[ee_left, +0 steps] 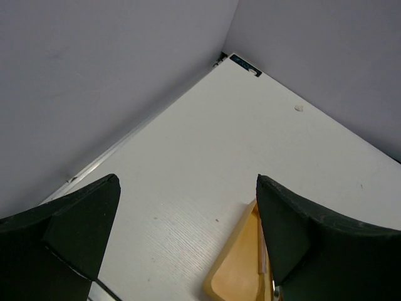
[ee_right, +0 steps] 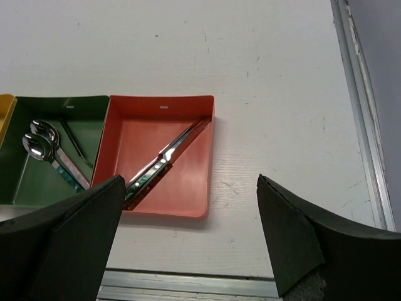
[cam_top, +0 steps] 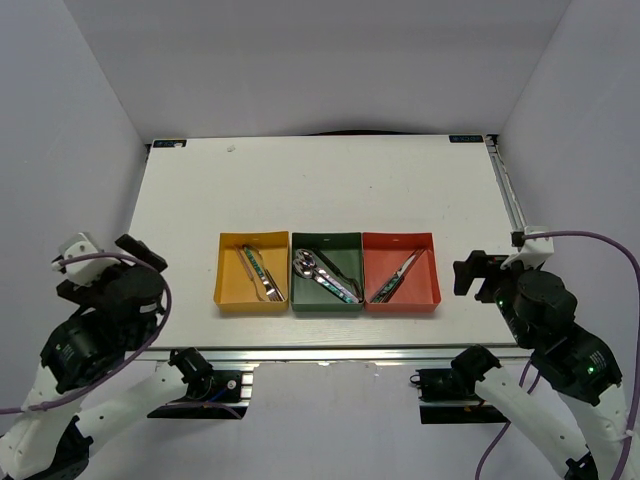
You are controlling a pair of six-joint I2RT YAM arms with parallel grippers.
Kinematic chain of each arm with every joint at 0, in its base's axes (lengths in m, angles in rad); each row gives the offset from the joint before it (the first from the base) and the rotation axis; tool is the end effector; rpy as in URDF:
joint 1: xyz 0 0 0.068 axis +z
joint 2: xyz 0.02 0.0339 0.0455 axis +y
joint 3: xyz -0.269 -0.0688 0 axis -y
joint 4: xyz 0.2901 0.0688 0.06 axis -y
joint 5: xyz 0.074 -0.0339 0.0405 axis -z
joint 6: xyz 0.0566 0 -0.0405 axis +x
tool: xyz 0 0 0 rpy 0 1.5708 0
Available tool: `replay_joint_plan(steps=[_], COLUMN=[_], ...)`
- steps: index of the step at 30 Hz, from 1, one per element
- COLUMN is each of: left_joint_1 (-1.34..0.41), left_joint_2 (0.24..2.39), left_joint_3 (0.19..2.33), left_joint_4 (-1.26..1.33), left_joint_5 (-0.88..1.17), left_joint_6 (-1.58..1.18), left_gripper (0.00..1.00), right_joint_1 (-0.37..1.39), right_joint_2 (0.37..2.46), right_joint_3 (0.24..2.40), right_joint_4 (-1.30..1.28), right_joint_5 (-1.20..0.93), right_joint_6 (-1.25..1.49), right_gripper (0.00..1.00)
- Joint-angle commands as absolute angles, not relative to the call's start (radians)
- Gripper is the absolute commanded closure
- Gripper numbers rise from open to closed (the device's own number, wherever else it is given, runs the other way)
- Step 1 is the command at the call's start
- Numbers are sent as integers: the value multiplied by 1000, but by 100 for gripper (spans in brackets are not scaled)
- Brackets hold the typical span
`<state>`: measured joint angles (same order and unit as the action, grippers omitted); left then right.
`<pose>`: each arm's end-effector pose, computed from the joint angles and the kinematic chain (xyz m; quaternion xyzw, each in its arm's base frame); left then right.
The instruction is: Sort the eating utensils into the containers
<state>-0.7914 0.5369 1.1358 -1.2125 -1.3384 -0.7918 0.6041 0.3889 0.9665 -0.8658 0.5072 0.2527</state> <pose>0.0854 -0.0081 0.4141 -0.2858 0.6961 0.1300 0.6456 0.0977 0.0340 0.3891 0.0122 0.7900 0.0577 0.6103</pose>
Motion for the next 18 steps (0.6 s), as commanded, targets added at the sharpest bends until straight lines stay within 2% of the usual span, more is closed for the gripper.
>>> replay_joint_plan(steps=[1,18], left_joint_1=[-790,-790], left_joint_2=[532,451], left_joint_3=[1206,1198], left_joint_4=[-1322,-1287], left_joint_5=[-1407,-1365], left_joint_6=[-764,-723], left_gripper=[2,2], right_joint_1=[603,603], right_joint_2=[357,348], right_joint_3=[980,977], right_joint_4=[-850,-851], right_joint_5=[549,531], right_joint_6=[241,252], right_gripper=[10,11])
